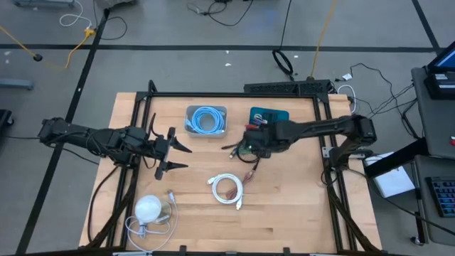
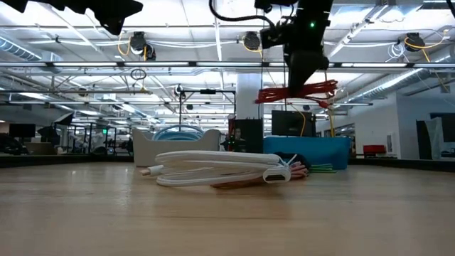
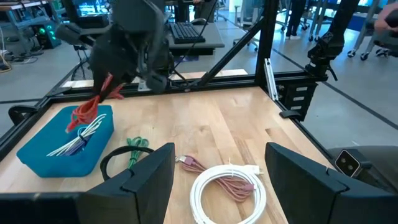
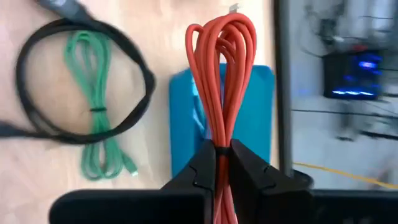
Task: Pick & Place USB Port
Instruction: Put the red charger cable into the blue bin
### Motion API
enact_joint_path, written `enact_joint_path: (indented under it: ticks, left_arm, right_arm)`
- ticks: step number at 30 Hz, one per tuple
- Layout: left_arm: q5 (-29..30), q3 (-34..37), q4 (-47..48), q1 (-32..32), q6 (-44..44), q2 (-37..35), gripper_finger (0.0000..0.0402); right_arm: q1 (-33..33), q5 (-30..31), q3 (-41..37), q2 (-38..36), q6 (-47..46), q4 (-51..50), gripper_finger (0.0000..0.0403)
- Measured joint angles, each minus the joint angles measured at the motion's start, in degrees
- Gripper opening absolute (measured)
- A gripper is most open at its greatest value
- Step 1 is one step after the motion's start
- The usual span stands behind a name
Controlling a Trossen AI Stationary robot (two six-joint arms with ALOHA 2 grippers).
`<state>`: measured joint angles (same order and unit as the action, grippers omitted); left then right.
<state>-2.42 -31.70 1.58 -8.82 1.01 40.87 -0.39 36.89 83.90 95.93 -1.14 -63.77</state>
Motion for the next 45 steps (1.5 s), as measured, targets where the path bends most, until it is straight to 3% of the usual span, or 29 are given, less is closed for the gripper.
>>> enact_joint_path:
  ticks: [6, 13, 18, 30, 45]
  left_arm:
    - [0.00, 0.00, 0.00, 0.00, 0.01, -0.01, 0.0255]
    - [0.02, 0.00, 0.02, 0.00, 0.03, 0.00, 0.0255]
    - [0.02, 0.00, 0.00, 0.00, 0.29, 0.01, 0.0255]
    - [2.72, 0.00, -0.03, 0.11, 1.34, -0.01, 0.0255]
    - [2.97, 0.00, 0.32, 0.15, 1.32, 0.01, 0.0255]
  right_arm:
    - [-6.79, -6.80, 0.00, -6.20, 5.11, 0.32, 0.0014]
    - [-20.09, -24.78, -1.31, -14.55, 11.00, 4.83, 0.0014]
    - [-27.60, -36.91, -5.67, -15.95, 14.49, 4.28, 0.0014]
    - [-29.91, -36.85, -16.95, -12.18, 20.91, 10.96, 0.0014]
    - [-27.34, -36.97, -17.31, -12.25, 22.78, 20.44, 0.0014]
